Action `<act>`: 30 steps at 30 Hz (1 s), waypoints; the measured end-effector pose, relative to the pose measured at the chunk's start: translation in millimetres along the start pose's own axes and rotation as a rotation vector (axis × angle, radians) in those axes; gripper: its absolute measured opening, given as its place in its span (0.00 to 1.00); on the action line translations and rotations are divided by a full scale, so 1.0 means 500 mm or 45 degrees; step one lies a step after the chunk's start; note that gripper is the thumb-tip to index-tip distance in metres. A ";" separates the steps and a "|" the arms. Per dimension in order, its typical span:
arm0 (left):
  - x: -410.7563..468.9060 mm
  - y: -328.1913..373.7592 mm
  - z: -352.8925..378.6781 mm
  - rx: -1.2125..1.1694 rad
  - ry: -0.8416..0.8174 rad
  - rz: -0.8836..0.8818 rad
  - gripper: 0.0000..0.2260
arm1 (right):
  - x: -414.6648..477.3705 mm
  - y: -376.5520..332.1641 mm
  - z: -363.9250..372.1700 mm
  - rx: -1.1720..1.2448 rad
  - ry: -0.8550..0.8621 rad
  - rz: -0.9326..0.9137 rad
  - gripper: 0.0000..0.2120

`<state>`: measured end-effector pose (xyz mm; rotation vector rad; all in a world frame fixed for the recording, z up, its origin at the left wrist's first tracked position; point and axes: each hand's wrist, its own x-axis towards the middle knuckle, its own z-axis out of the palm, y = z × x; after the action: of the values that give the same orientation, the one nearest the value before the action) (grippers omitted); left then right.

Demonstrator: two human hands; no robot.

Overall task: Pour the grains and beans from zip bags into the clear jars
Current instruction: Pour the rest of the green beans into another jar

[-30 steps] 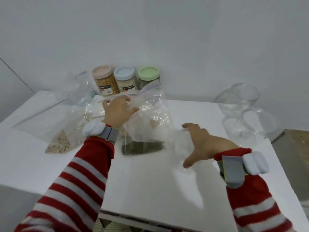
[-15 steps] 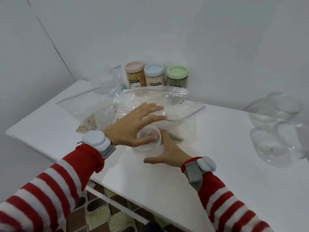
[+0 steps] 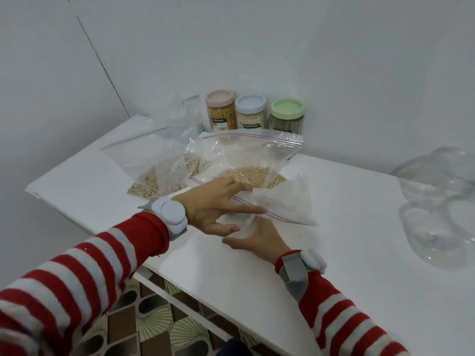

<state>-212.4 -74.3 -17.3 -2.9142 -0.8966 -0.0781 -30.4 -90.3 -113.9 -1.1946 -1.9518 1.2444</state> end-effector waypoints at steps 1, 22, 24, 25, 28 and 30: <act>0.002 0.000 0.000 0.012 -0.008 -0.009 0.25 | -0.003 0.000 0.005 0.039 0.069 -0.042 0.36; 0.047 -0.110 0.007 0.491 0.165 -0.979 0.37 | 0.016 -0.011 -0.049 0.119 -0.223 -0.098 0.51; 0.069 -0.109 0.004 0.640 0.374 -0.998 0.32 | 0.021 -0.008 -0.047 0.102 -0.228 -0.065 0.50; 0.079 -0.111 0.001 0.688 0.530 -0.902 0.30 | 0.021 -0.008 -0.047 0.099 -0.225 -0.057 0.50; 0.078 -0.112 -0.011 0.815 0.799 -0.125 0.12 | 0.023 -0.002 -0.052 0.108 -0.226 -0.099 0.49; 0.058 -0.115 -0.019 0.854 0.649 0.284 0.06 | 0.026 0.000 -0.052 0.106 -0.227 -0.115 0.50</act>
<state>-221.0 -11.8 -1.3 -2.1881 -0.4004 -0.3957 -16.0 -67.5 -103.0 -0.9727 -2.0343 1.4116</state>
